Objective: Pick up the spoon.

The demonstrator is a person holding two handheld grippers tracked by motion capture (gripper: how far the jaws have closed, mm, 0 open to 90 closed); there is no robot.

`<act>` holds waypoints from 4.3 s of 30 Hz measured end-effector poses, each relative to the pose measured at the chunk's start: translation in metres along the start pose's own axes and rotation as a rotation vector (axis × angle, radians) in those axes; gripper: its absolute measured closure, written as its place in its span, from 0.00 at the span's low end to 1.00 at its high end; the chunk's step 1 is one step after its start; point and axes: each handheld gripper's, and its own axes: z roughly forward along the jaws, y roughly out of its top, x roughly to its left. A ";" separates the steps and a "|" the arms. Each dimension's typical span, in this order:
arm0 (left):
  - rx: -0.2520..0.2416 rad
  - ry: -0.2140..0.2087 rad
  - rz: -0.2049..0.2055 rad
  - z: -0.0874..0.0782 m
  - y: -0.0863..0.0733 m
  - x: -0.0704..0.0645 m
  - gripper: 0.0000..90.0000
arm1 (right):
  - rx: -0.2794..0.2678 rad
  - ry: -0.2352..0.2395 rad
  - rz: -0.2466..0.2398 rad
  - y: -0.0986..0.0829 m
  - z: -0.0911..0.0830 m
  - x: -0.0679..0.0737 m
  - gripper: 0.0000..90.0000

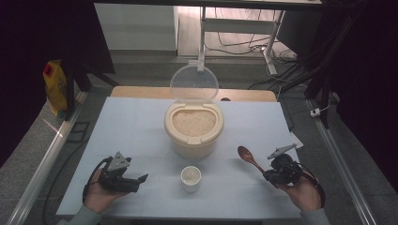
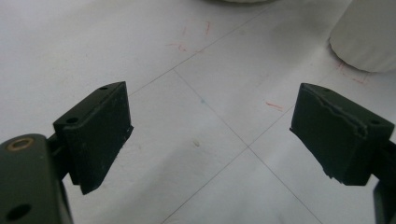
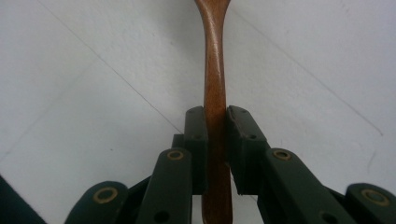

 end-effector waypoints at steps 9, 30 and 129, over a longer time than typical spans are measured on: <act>-0.006 -0.014 -0.003 -0.001 0.000 0.001 0.13 | -0.100 0.053 -0.048 0.008 -0.019 0.011 0.87; -0.035 -0.027 -0.017 -0.015 0.003 0.000 0.14 | -0.236 0.157 -0.255 0.040 -0.056 0.070 0.87; 0.174 -0.248 0.648 0.007 0.107 -0.116 0.78 | -0.144 0.234 -0.736 0.124 -0.010 0.177 0.87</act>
